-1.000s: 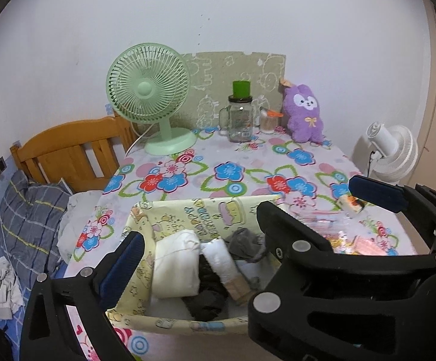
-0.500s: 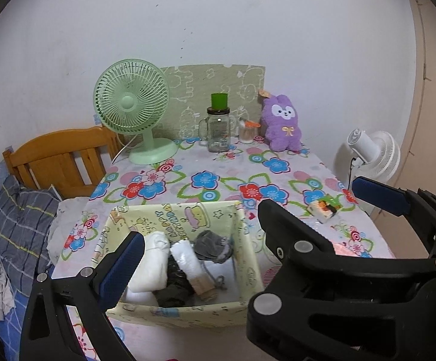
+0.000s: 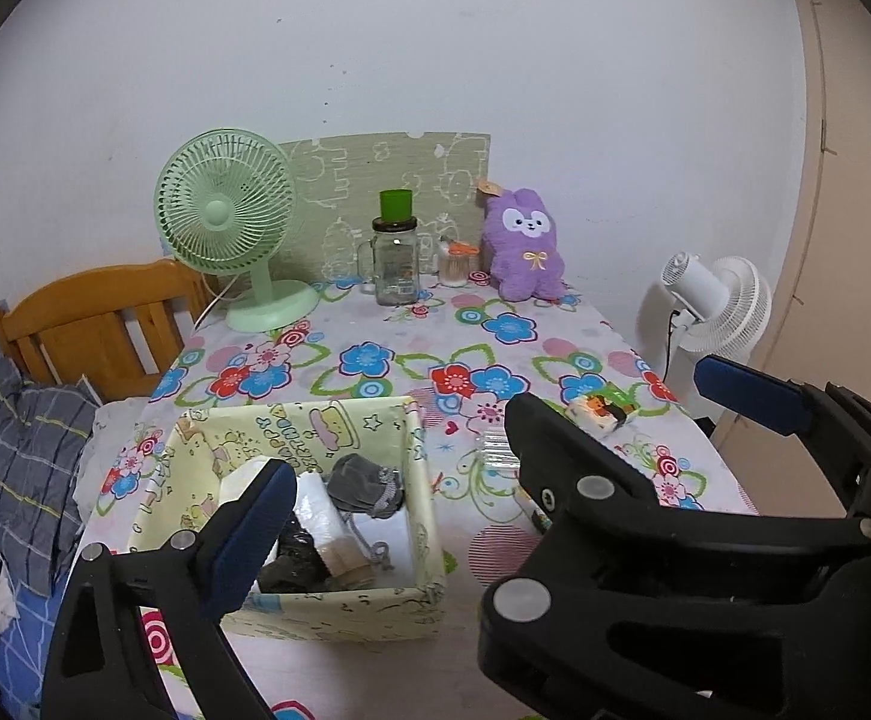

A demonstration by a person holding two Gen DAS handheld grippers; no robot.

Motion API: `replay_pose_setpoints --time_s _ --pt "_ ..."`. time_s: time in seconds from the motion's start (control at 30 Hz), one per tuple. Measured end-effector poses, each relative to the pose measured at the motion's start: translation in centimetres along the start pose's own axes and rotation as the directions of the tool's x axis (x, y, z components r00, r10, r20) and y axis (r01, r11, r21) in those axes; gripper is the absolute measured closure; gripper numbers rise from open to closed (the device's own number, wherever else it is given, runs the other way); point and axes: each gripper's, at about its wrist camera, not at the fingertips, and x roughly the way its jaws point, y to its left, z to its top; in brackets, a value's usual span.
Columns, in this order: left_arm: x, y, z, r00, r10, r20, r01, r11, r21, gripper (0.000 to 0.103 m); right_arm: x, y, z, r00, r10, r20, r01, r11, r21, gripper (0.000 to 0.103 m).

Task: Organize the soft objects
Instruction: 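Raise both open tools out of the box, then move the left tool to the yellow cartoon tissue pack while the right tool approaches the pink packet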

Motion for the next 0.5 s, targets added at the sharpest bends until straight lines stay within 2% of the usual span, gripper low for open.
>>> replay_pose_setpoints --time_s 0.5 --pt "0.4 -2.9 -0.8 1.0 -0.018 0.011 0.018 1.0 0.006 0.006 -0.8 -3.0 -1.5 0.999 -0.039 -0.011 0.04 0.999 0.028 0.009"
